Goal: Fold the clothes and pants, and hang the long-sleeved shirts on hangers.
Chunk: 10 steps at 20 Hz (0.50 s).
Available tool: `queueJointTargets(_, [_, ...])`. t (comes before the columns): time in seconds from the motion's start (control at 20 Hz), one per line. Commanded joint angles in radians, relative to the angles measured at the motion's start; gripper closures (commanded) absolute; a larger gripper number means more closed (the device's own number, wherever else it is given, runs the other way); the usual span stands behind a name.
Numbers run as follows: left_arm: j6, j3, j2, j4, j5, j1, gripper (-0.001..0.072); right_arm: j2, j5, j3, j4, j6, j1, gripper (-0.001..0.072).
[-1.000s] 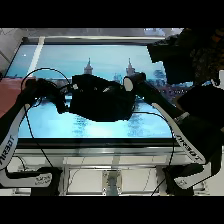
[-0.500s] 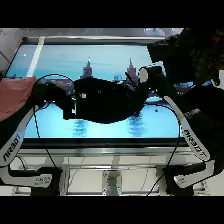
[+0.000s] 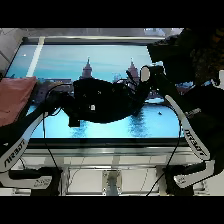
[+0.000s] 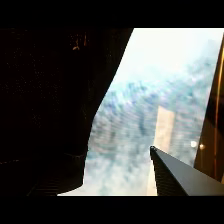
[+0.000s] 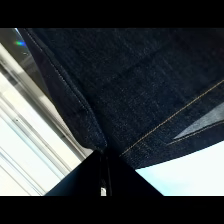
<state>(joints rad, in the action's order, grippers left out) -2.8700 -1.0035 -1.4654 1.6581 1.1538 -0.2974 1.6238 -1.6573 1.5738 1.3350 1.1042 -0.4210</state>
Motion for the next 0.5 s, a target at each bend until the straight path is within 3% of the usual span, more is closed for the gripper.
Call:
queueJointTargets(0.0, [0.044, 0.021, 0.014, -0.08, -0.057, -0.007, 0.0125, -0.001, 0.003, 0.0, -0.028, -0.006, 0.001, 0.0696])
queueJointTargets(0.15, [0.043, 0.021, 0.053, -0.08, -0.122, -0.008, 0.0125, -0.001, 0.003, 0.0, -0.031, -0.006, 0.001, 0.0696])
queueJointTargets(0.45, [0.058, 0.021, 0.108, -0.078, -0.127, -0.006, 0.0145, -0.001, 0.0, 0.0, -0.031, -0.006, 0.001, 0.0695])
